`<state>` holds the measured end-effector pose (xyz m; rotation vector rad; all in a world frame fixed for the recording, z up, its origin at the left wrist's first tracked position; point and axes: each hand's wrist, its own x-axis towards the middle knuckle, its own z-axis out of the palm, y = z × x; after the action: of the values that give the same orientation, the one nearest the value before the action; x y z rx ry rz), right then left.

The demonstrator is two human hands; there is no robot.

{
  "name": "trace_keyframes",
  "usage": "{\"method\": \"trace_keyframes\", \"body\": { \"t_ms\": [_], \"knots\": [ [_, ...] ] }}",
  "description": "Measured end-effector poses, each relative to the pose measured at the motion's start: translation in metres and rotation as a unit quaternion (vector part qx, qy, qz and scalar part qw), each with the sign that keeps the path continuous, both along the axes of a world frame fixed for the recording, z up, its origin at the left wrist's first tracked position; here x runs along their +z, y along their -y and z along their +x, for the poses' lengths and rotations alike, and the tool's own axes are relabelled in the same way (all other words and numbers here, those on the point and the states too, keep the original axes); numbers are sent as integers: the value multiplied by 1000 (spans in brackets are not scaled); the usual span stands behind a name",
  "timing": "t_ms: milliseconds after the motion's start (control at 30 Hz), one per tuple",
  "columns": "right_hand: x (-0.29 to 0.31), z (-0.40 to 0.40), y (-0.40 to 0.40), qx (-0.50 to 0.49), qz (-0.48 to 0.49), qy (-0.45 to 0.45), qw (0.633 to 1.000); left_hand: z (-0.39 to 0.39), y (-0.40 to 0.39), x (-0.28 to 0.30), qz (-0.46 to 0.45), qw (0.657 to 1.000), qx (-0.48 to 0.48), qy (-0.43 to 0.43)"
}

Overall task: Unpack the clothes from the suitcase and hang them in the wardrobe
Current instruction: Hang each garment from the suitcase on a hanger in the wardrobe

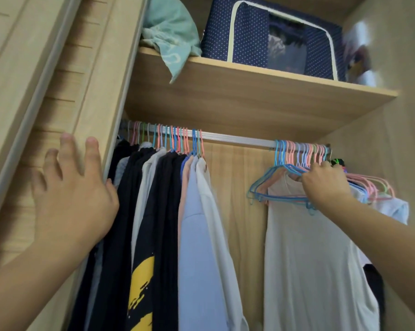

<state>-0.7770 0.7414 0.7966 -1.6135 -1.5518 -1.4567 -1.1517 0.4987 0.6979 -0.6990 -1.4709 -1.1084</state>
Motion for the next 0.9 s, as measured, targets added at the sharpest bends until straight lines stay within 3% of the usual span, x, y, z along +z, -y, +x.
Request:
{"method": "trace_keyframes", "body": {
  "t_ms": [133, 333, 633, 700, 800, 900],
  "knots": [
    [10, -7, -3, 75, -2, -61, 995, 4, 3, 0, -9, 1000, -4, 4],
    [18, -33, 6, 212, -20, -189, 958, 5, 5, 0, -36, 999, -2, 14],
    [-39, -10, 35, 319, 18, -236, 918, 12, 3, -3, -34, 999, -33, 6],
    [-71, 11, 49, 348, 19, -254, 902, 33, 5, -14, -29, 996, -79, 12],
    [-138, 61, 80, 377, 23, -274, 884, 98, -2, -48, -19, 974, -222, -44],
    [-222, 131, 129, 410, -24, -296, 863, 192, -17, -107, -113, 900, -412, -86]
  ]
}}
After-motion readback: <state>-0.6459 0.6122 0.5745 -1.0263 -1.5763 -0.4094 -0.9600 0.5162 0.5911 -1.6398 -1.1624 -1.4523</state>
